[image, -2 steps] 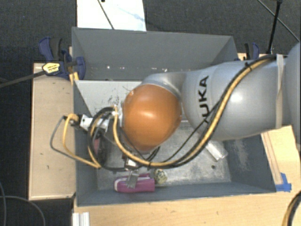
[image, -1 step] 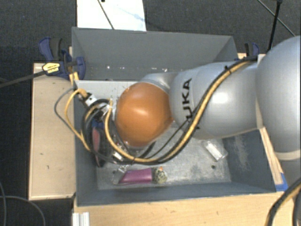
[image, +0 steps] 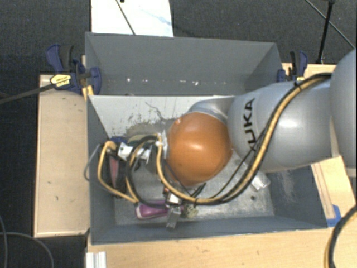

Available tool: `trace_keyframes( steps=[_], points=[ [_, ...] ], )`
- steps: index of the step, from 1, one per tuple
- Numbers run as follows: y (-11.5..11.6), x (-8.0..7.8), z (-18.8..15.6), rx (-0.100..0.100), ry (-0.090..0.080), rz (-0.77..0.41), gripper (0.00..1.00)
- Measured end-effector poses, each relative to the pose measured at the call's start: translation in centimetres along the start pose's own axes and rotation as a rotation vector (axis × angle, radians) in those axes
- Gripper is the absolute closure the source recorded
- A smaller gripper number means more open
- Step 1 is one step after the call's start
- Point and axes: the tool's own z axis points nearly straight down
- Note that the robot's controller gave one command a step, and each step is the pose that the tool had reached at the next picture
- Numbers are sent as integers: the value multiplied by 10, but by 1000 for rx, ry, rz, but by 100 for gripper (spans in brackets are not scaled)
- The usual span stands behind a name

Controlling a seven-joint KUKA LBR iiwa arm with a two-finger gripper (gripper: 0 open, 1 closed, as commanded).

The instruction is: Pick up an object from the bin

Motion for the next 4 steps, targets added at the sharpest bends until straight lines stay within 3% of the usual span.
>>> trace_keyframes(
  steps=[1,2,3,4],
  points=[
    [-3,2,-2,8,7,3,100],
    [-41,-18,-17,2,-2,-38,100],
    [-75,-8,-9,-12,-1,-57,100],
    [-77,33,-1,2,-4,-6,100]
  ],
)
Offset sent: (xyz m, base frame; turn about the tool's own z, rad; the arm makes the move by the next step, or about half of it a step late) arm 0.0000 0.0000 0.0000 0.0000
